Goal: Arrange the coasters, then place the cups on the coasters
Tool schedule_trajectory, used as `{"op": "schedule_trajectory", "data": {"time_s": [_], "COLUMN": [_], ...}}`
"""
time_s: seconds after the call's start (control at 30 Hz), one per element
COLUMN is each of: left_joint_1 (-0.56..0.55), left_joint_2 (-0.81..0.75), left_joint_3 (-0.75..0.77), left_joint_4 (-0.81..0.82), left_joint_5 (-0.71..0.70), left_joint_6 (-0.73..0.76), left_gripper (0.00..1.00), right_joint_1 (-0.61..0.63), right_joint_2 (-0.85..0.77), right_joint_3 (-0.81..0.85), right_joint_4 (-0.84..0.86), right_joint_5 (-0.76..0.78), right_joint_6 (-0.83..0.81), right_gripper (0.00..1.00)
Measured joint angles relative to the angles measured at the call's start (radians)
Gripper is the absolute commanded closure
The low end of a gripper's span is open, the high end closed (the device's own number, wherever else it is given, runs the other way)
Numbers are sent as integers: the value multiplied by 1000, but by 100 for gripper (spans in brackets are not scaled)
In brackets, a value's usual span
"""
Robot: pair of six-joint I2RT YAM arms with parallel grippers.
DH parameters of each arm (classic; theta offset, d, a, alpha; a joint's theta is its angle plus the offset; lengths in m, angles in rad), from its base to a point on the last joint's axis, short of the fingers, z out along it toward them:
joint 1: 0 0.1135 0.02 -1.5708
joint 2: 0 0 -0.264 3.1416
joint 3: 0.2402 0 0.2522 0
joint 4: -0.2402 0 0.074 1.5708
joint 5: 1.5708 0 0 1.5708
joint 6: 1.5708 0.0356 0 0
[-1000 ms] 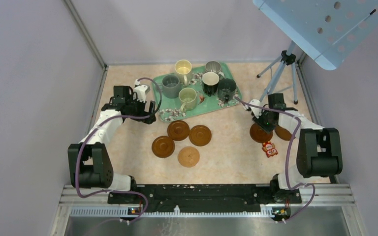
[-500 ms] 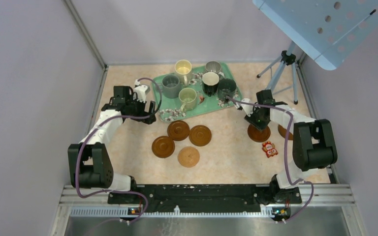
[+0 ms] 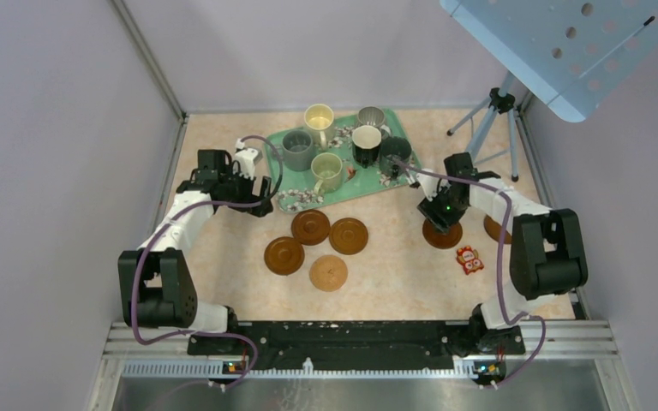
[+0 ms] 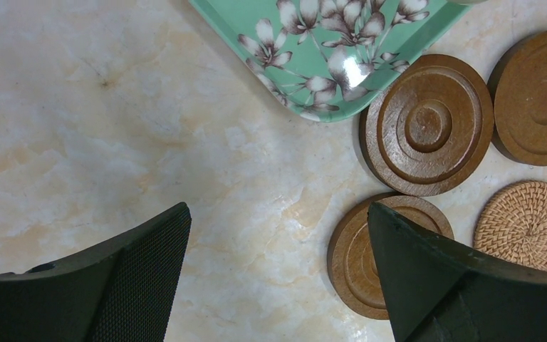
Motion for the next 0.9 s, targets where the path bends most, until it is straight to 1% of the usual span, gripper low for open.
{"op": "schedule_trajectory", "data": {"time_s": [0.13, 0.27, 0.4, 0.57, 0.63, 0.77, 0.9], "left_joint_1": [0, 0, 0, 0, 0, 0, -1], "left_joint_2": [0, -1, -6, -34, -49, -73, -77], "left_joint_3": [0, 0, 0, -6, -14, -32, -51], "left_joint_4": [-7, -10, -27, -59, -67, -69, -65], "left_joint_5": [19, 45, 86, 164, 186, 211, 212], "left_joint_6": [18, 37, 76, 139, 157, 176, 176], "left_gripper": [1, 1, 1, 1, 1, 1, 1], "right_joint_1": [10, 48, 134, 271, 322, 423, 475], "right_joint_2": [-32, -61, -69, -62, -43, 42, 126], "right_joint_3": [70, 135, 143, 140, 140, 143, 170], "right_joint_4": [-64, -76, -81, -71, -52, -11, 20], "right_joint_5": [-76, -123, -148, -150, -146, -111, -77], "right_joint_6": [51, 95, 132, 190, 211, 256, 300], "right_gripper": [43, 43, 42, 32, 29, 27, 26]}}
